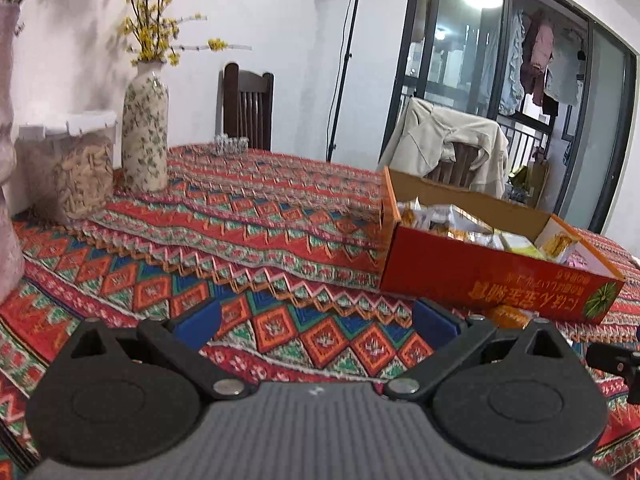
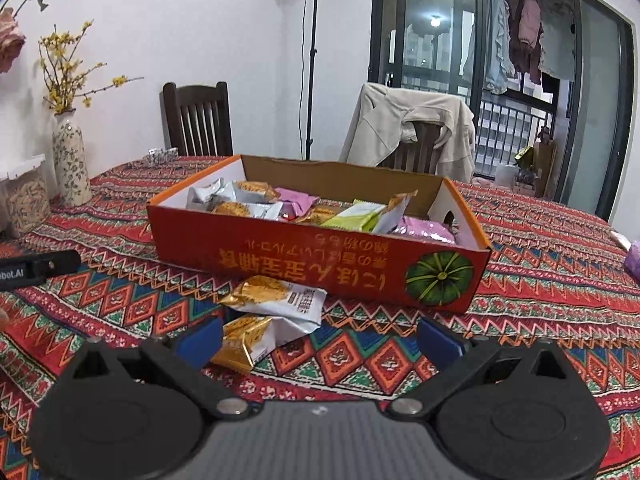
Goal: Organize snacks
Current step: 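Move both open grippers back from the box to the remaining packets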
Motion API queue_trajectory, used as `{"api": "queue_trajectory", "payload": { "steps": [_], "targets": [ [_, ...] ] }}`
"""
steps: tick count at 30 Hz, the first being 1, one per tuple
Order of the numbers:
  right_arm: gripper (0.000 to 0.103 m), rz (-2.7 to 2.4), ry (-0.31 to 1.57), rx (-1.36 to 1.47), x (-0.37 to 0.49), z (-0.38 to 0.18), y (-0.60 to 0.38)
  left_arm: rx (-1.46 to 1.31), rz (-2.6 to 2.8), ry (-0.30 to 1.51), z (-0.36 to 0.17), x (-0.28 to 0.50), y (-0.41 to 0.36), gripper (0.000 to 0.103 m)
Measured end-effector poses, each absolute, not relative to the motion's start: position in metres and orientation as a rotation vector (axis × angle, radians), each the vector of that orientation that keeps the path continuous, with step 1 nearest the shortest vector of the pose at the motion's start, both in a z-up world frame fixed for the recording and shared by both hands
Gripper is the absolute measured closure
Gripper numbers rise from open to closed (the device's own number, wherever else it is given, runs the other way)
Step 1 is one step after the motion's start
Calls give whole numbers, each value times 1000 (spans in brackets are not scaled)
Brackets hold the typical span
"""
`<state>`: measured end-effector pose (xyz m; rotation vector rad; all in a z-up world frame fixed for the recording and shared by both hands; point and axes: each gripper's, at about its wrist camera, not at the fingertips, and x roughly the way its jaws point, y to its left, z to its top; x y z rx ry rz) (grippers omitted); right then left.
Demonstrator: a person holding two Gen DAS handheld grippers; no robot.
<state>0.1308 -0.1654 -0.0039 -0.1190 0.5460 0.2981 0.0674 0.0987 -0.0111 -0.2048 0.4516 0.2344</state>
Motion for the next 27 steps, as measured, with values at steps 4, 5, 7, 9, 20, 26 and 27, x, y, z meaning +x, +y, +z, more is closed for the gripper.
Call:
{"api": "queue_trajectory", "payload": {
  "steps": [4,5,7,9,20,26,27],
  "targets": [
    [0,304,590,-101,143,-10,-157,-226,214,455,-14,69,101,0],
    [0,303,601,-87,147,-11,-154,-232,210,456,-15,69,102,0],
    [2,297,615,-72,157,-11,-146,-243,204,458,-15,69,103,0],
    [10,278,642,-76,166,-14,-137,-254,196,454,-15,68,105,0],
    [36,321,688,-73,171,-35,-126,-295,150,463,-17,70,110,0],
    [56,380,663,-109,157,-33,-131,-302,157,474,-18,71,111,0],
    [63,388,660,-111,155,-32,-133,-302,159,476,-18,71,111,0]
  ]
}}
